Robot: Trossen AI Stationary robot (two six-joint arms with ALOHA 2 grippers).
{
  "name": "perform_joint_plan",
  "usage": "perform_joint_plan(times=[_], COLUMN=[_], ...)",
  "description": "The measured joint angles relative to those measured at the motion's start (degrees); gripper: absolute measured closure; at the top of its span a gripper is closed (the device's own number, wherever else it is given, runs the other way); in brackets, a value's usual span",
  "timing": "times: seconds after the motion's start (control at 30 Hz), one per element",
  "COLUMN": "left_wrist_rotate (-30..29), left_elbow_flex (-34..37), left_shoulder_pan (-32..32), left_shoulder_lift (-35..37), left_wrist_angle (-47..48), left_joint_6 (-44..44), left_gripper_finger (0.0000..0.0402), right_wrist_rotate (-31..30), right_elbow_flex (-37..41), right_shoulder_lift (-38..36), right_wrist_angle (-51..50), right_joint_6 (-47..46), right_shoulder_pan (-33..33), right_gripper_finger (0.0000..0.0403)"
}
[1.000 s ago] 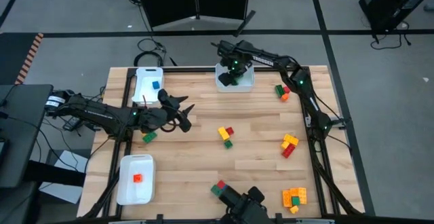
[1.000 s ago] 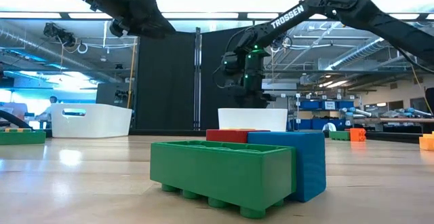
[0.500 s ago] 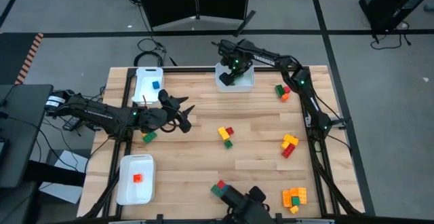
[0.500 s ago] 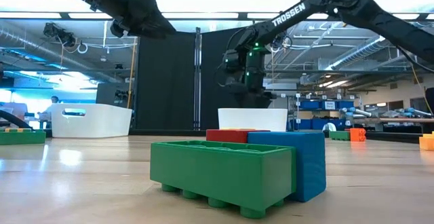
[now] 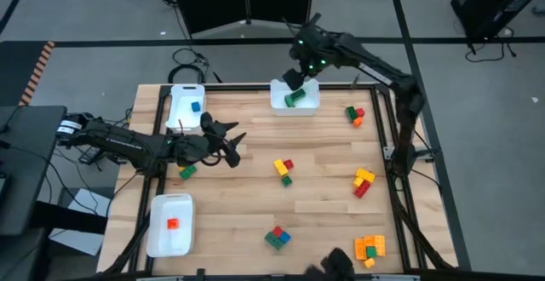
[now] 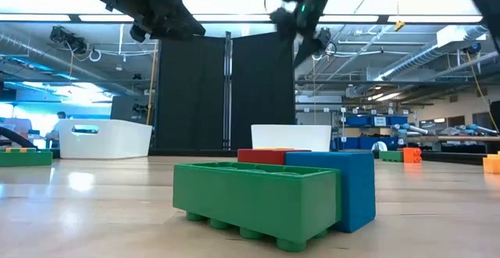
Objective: Sort blocks by size
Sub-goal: Put the yellow 4 stud game piece into the bottom white bin
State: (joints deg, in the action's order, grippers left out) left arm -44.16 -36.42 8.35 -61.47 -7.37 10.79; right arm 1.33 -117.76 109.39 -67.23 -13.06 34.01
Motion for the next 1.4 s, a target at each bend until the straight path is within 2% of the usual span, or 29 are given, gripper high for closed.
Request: perform_joint_plan(times=[0.13,0.23,0.37,0.47,0.57,0.73,0.83,0.93,1.0,1.17,1.27,1.4], left_wrist_rotate=[3.4,7.3,12.2,14.3,15.3,17.1,17.3,17.3,17.8,21.1,24.8,25.8], left_elbow_flex=[0.0,0.0,0.0,-0.5,-2.9,-10.5,-14.3,-17.5,-19.0,-21.5,-21.7,-21.7], left_shoulder_pan=[-0.2,-0.5,-0.5,-0.5,-0.7,-2.9,-5.1,-7.4,-8.6,-10.3,-11.2,-12.5], left_shoulder_lift=[0.0,0.0,0.5,1.4,2.2,1.8,1.5,1.5,1.5,1.5,1.3,-1.3], left_wrist_angle=[0.0,0.3,3.0,6.5,14.3,33.6,45.8,55.1,61.3,71.2,75.7,81.5], left_joint_6=[0.0,-0.1,-1.4,-1.1,-1.1,0.7,3.9,7.4,7.0,1.6,1.8,3.3], left_gripper_finger=[0.0193,0.0193,0.0193,0.0193,0.0193,0.0193,0.0193,0.0193,0.0193,0.0193,0.0193,0.0193], right_wrist_rotate=[-3.7,-6.9,-11.7,-12.0,-12.1,-13.2,-19.2,-24.7,-25.7,-25.6,-23.8,-20.5], right_elbow_flex=[4.3,11.0,24.9,37.4,49.9,67.1,73.6,76.9,78.1,79.1,79.1,79.1], right_shoulder_lift=[-6.6,-11.1,-17.0,-21.5,-25.6,-30.7,-32.6,-34.1,-34.5,-34.6,-34.6,-34.7], right_wrist_angle=[2.4,6.4,15.8,25.8,38.4,63.7,71.7,72.5,72.5,72.4,72.4,72.4], right_joint_6=[-2.1,-5.0,-12.6,-19.4,-25.6,-33.0,-38.7,-40.0,-38.2,-34.3,-31.8,-27.7], right_shoulder_pan=[-5.0,-10.1,-17.1,-21.8,-26.8,-34.7,-38.9,-42.5,-44.0,-45.5,-45.4,-45.0], right_gripper_finger=[0.0118,0.0159,0.0245,0.032,0.0385,0.0376,0.0381,0.0395,0.0391,0.0377,0.0384,0.0394])
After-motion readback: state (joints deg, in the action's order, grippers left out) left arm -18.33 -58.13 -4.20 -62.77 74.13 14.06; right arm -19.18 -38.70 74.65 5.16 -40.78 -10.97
